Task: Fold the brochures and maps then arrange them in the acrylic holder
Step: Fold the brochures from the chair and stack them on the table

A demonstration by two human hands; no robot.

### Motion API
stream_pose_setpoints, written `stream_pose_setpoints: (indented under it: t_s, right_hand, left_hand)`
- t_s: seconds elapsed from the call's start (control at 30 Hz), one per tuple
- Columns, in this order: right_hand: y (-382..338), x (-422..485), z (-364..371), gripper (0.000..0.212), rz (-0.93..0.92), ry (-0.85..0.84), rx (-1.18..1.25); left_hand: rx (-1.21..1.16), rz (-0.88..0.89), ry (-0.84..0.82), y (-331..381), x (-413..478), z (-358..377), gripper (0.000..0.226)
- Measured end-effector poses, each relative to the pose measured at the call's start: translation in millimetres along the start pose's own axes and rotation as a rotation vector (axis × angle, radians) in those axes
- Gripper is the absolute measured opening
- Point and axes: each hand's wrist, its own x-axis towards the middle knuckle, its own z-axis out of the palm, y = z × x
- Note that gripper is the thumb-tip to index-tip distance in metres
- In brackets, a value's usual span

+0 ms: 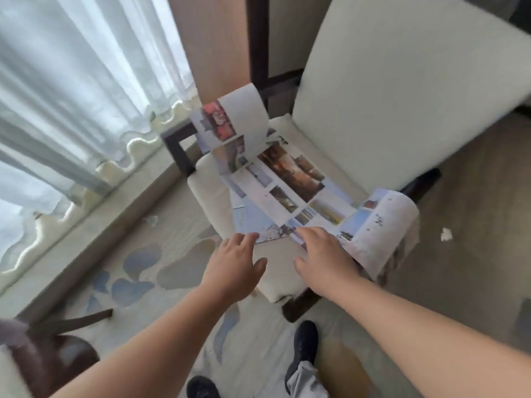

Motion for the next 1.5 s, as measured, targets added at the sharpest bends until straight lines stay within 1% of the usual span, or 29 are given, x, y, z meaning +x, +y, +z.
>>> stream_pose_setpoints:
  t_s: [0.17,0.37,0.57,0.7,0.77,0.8,0.9,0.97,1.07,1.17,1.27,1.4,1.5]
  right_hand:
    - [83,-9,-43,0.052,0.135,0.078,0.063]
    - [134,-18,-50,0.05,0.243,0.118,0.152]
    - [169,-23,-35,0.058,0.352,0.109,0.239]
    - [185,-13,-26,0.061,0.448,0.093,0.29]
    - [190,-4,-20,0.064,0.535,0.092,0.373]
    - [192,0,-17,0.07,0.589,0.095,0.436]
    - [195,14,-9,0.09,0.752,0.117,0.715]
    - [197,24,-6,0.092,0.842,0.131,0.903]
    - [197,34,-2,0.085,0.887,0.139,1.086]
    - [196,42,2,0.075,0.864,0.153,1.158]
    - [194,47,3,0.07,0.836,0.151,1.199]
    - [195,52,2,0.048,0.797,0.179,1.177]
    - [194,54,2,0.039,0.77,0.2,1.161]
  left_hand:
    - [0.073,0.056,-0.084,78,33,15,0.057]
    - [0.132,0.091,-0.17,127,65,32,0.057]
    - [0.073,0.035,-0.271,160,107,60,0.062]
    - [0.064,-0.05,-0.317,171,133,81,0.072]
    - [0.042,-0.089,-0.332,175,141,88,0.075]
    - [0.026,-0.093,-0.334,177,143,92,0.073]
    - [0.01,-0.059,-0.333,182,145,97,0.066]
    - [0.018,-0.027,-0.343,184,143,98,0.061]
    - [-0.014,0.001,-0.366,185,139,99,0.058]
    - [-0.037,0.028,-0.37,188,136,98,0.056]
    - [-0.089,0.046,-0.386,191,134,95,0.049]
    - [-0.068,0.073,-0.37,194,133,92,0.043]
    - [-0.057,0.072,-0.368,194,134,92,0.045]
